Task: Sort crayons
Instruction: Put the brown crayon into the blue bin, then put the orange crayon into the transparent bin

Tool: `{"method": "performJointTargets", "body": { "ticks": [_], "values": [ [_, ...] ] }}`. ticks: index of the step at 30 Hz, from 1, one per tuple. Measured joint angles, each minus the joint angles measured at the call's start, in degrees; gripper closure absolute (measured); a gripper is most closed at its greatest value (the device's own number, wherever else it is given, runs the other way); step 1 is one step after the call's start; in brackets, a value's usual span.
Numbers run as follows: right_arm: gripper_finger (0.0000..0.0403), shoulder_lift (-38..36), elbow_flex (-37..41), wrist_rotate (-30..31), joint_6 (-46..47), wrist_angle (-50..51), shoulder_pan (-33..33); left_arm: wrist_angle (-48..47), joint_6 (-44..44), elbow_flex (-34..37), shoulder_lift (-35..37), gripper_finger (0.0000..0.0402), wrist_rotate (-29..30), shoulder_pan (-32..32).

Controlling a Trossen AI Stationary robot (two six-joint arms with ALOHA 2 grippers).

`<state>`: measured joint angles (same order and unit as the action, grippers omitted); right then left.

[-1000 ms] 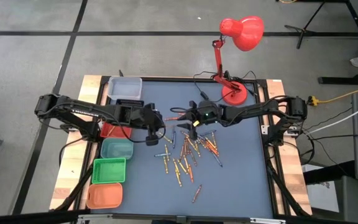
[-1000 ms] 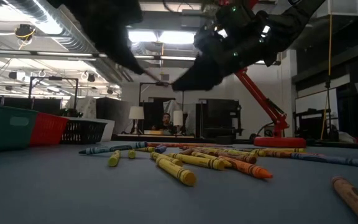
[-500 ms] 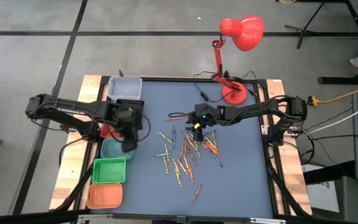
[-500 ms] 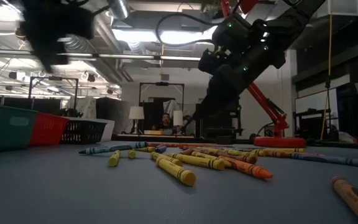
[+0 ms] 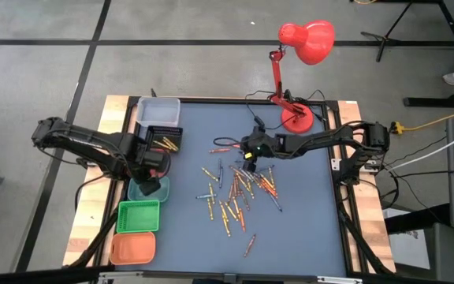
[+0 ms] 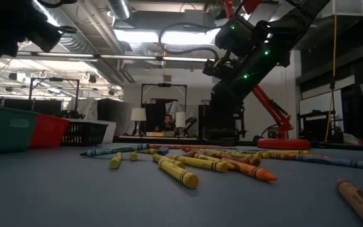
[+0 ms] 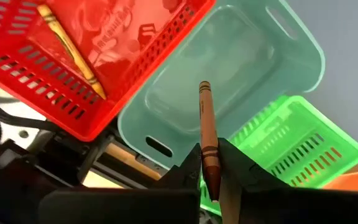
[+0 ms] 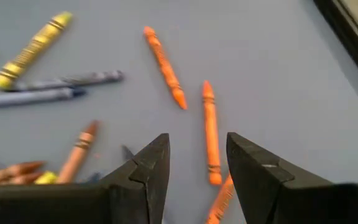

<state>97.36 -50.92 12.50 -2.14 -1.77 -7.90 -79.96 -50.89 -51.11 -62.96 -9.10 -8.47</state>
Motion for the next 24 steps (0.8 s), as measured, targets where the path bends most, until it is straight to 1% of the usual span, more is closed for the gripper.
{"method": "performJointTargets", "body": {
  "ticks": [4,9,13,17,21,24],
  "values": [
    [0.0246,0.0,0.0,1.5,3.2,3.2,0.0,0.0,0.0,0.0,0.0,0.0375,2.2,-0.8],
    [0.0246,0.0,0.0,1.5,3.5,5.9,0.0,0.2,0.0,0.0,0.0,0.034,5.8,-1.0],
    [0.0246,0.0,0.0,1.6,3.6,6.2,-0.1,2.3,0.0,0.0,0.0,0.0322,8.6,-1.0],
    [0.0246,1.0,0.0,1.5,3.6,6.1,-0.6,7.6,0.0,0.0,0.0,0.0318,11.7,-1.0],
    [0.0246,4.2,0.0,0.9,4.5,5.9,-2.3,14.6,0.2,0.0,0.0,0.0318,15.7,-1.0],
    [0.0246,6.5,-0.1,-0.2,5.6,5.0,-3.6,19.6,2.1,0.0,0.0,0.0318,17.4,-1.0]
  ]
}}
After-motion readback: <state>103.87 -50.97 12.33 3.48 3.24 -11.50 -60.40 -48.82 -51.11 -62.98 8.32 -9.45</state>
